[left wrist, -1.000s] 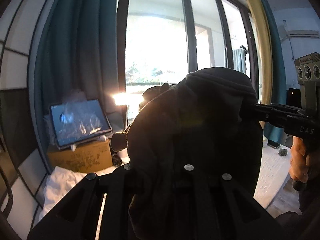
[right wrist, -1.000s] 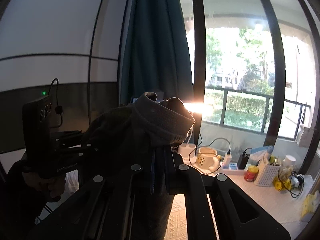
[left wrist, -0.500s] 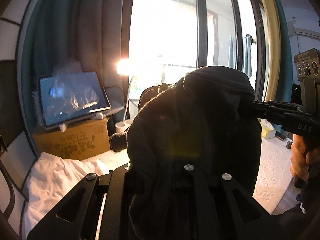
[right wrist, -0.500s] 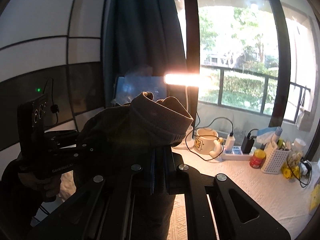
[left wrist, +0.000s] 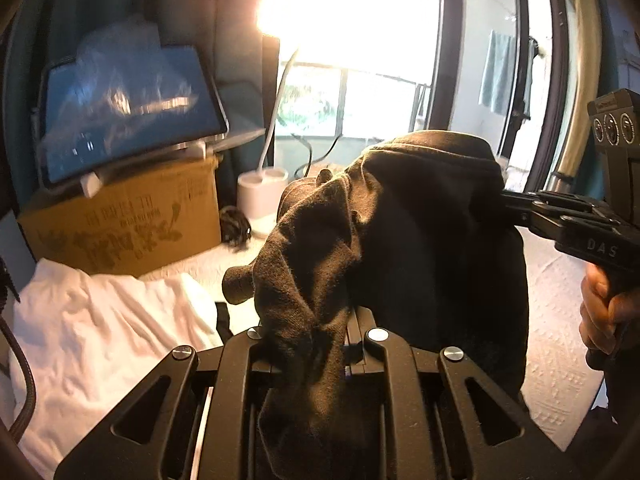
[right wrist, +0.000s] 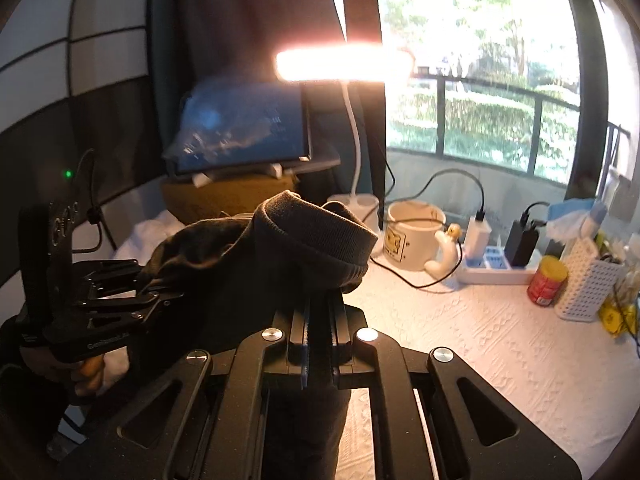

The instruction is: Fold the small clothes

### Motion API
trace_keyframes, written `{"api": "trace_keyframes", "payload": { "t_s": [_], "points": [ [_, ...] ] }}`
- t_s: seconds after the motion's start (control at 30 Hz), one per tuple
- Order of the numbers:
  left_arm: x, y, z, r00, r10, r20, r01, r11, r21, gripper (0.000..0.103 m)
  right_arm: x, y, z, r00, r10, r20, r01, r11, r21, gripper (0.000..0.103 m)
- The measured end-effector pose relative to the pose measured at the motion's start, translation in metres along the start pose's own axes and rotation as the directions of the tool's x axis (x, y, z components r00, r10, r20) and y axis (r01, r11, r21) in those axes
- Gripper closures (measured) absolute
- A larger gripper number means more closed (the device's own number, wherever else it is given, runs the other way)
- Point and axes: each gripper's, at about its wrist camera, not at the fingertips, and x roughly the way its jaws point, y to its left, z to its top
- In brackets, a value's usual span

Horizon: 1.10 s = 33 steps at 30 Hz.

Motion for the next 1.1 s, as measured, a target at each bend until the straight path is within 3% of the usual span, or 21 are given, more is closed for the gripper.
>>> {"api": "trace_keyframes", "payload": {
  "t_s": [0.3,0.63,0.7,0.77,0.8,1.1],
  "points": [
    [0.045,0.014,-0.012,0.989,0.038,-0.143,-0.041,0.999,-0.020,0.088,0.063,-0.031,-0.016,0.994,0.001,-0.110,0.003,0.999,0.037,0.094],
    [0.079,0.037,-0.018,0.956,0.046,-0.289,-0.085,0.989,-0.124,0.082,0.120,-0.064,-0.044,0.968,0.034,-0.248,-0.001,0.991,0.131,0.094],
    [0.083,0.038,-0.018,0.951,0.050,-0.304,-0.093,0.987,-0.128,0.081,0.127,-0.071,-0.047,0.959,0.048,-0.278,-0.002,0.986,0.165,0.093],
    [0.086,0.040,-0.018,0.948,0.058,-0.314,-0.105,0.985,-0.135,0.079,0.131,-0.077,-0.049,0.955,0.035,-0.293,0.020,0.983,0.183,0.078],
    [0.086,0.042,-0.018,0.947,0.063,-0.315,-0.114,0.983,-0.144,0.079,0.130,-0.079,-0.049,0.956,0.031,-0.290,0.026,0.981,0.190,0.075],
    [0.078,0.041,-0.011,0.945,0.151,-0.290,-0.192,0.974,-0.121,0.069,0.125,-0.092,-0.051,0.955,0.009,-0.297,0.062,0.972,0.228,0.073]
  ]
}}
